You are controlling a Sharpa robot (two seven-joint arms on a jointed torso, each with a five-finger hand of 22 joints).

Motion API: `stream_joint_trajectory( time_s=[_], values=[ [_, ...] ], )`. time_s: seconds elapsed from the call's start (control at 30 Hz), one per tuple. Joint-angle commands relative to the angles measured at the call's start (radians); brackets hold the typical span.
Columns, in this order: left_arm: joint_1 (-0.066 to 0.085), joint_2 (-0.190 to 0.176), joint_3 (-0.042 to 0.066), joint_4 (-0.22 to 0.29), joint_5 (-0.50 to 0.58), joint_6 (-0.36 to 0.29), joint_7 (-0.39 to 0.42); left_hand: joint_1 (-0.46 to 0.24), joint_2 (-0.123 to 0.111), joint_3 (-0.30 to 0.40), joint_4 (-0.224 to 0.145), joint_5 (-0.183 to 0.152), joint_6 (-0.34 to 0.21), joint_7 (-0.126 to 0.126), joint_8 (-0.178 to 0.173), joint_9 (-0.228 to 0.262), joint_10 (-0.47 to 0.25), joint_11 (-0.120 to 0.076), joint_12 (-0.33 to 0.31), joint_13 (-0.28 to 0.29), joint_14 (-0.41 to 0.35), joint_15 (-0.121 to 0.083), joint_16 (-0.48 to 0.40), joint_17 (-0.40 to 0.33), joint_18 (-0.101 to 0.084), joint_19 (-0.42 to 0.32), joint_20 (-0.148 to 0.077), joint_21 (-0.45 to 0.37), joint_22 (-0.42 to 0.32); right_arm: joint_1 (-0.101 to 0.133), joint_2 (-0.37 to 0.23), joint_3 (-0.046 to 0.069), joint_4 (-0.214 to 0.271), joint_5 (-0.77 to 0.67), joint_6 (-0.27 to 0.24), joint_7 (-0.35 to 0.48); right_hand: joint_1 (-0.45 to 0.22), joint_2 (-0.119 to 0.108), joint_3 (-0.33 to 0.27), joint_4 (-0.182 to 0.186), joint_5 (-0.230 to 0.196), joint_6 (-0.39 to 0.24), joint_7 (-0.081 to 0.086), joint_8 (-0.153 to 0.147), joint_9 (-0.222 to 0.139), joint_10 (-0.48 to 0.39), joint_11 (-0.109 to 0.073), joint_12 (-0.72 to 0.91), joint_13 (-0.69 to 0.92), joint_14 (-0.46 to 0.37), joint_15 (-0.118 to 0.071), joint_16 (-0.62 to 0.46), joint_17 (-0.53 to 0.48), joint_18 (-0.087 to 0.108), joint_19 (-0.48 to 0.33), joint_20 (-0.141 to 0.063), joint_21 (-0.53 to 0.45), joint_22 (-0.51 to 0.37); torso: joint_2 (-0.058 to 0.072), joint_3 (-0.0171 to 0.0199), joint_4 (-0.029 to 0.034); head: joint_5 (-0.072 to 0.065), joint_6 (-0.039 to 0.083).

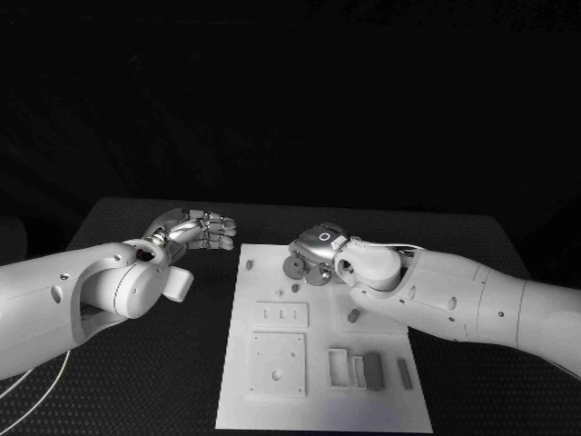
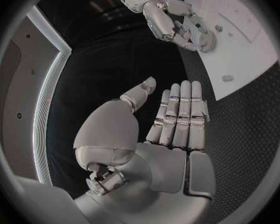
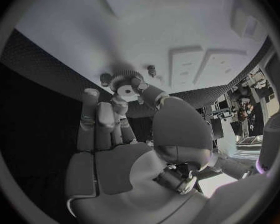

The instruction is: Assemble the parts on the task board

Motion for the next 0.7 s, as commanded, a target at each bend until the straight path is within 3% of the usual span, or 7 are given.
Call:
stream_joint_trajectory(
  time_s=[0.03, 0.7],
  values=[
    [0.001, 0.0, 0.001, 0.003, -0.004, 0.005, 0.007, 0.001, -0.013, -0.003, -0.001, 0.004, -0.007, -0.001, -0.005, -0.001, 0.0, 0.007, -0.005, -0.001, -0.006, 0.004, -0.004, 0.001, 0.0, -0.009, 0.0, -0.006, 0.001, -0.008, -0.001, -0.005, -0.002, 0.004, 0.034, -0.003, 0.001, -0.015, 0.0, 0.009, -0.003, 0.081, 0.032, -0.007, -0.002, -0.004, 0.006, -0.006, -0.003, -0.004, 0.004, -0.003, -0.002, 0.013, -0.005, 0.003, -0.004, 0.013, 0.0, 0.0002, 0.0006, -0.001, -0.001],
    [0.002, -0.001, 0.001, 0.005, -0.004, 0.005, 0.007, 0.001, -0.013, -0.003, -0.001, 0.004, -0.007, -0.001, -0.005, -0.002, 0.0, 0.007, -0.006, 0.0, -0.006, 0.004, -0.005, 0.002, 0.0, -0.009, 0.0, -0.007, 0.002, -0.008, -0.003, -0.005, 0.002, 0.009, 0.039, 0.002, 0.006, -0.023, 0.001, 0.019, -0.003, 0.084, 0.033, -0.005, -0.001, -0.003, 0.007, -0.004, -0.007, -0.005, 0.007, -0.001, -0.004, 0.013, -0.005, 0.004, -0.005, 0.013, -0.001, 0.0, 0.001, -0.002, -0.003]
  ],
)
